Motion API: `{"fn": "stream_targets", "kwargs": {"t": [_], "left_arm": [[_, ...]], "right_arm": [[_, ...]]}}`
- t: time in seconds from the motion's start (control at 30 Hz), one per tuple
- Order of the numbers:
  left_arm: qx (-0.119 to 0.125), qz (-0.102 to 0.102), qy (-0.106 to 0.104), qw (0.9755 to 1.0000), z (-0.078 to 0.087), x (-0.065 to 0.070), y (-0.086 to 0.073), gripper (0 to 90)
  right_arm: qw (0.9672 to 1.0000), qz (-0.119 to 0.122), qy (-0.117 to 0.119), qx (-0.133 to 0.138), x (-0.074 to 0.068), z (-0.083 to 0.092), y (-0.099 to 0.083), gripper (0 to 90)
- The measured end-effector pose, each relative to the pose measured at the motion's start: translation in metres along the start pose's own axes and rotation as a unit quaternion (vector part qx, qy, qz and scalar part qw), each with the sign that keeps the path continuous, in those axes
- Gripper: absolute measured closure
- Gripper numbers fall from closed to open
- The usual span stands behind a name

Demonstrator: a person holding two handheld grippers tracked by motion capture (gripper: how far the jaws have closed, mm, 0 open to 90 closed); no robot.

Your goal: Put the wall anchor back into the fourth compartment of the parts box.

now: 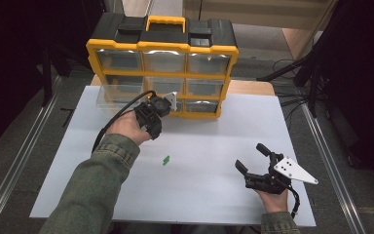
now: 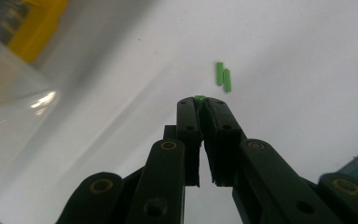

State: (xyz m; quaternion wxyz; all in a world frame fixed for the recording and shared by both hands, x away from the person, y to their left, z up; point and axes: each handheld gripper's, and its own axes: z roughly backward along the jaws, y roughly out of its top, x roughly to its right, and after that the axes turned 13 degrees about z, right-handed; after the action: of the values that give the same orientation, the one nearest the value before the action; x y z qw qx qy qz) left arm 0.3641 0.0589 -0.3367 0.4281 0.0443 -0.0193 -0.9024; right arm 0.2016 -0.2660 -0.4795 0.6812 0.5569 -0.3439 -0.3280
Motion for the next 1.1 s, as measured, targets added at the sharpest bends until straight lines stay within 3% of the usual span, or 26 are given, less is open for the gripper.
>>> {"fn": "stream_targets", "kwargs": {"t": [0.13, 0.5, 0.8, 0.9, 0.93, 1.0, 1.1], "left_arm": [[0.010, -0.003, -0.001, 0.9999, 0.020, -0.001, 0.005, 84.6], [0.023, 0.007, 0.001, 0.9997, 0.048, -0.015, 0.010, 84.5], [0.042, 0.038, 0.012, 0.9983, 0.078, -0.050, 0.011, 84.5], [0.043, 0.049, 0.022, 0.9976, 0.081, -0.066, 0.014, 84.6], [0.043, 0.049, 0.022, 0.9976, 0.081, -0.066, 0.014, 84.5], [0.040, 0.057, 0.023, 0.9973, 0.078, -0.080, 0.017, 84.6], [0.035, 0.061, 0.026, 0.9972, 0.072, -0.089, 0.020, 84.6]], "right_arm": [[1.0000, -0.003, 0.000, -0.005, 0.001, -0.001, -0.001, 5.6], [1.0000, -0.001, 0.000, -0.003, 0.001, 0.000, 0.000, 5.6], [1.0000, -0.004, 0.002, 0.001, 0.001, 0.000, 0.000, 5.6], [1.0000, -0.004, 0.002, 0.001, 0.001, 0.001, 0.000, 5.6], [1.0000, -0.004, 0.002, 0.001, 0.001, 0.001, 0.000, 5.6], [1.0000, -0.004, 0.001, 0.004, 0.001, 0.001, 0.001, 5.6], [1.0000, -0.005, 0.002, 0.003, 0.001, 0.002, 0.001, 5.6]]}}
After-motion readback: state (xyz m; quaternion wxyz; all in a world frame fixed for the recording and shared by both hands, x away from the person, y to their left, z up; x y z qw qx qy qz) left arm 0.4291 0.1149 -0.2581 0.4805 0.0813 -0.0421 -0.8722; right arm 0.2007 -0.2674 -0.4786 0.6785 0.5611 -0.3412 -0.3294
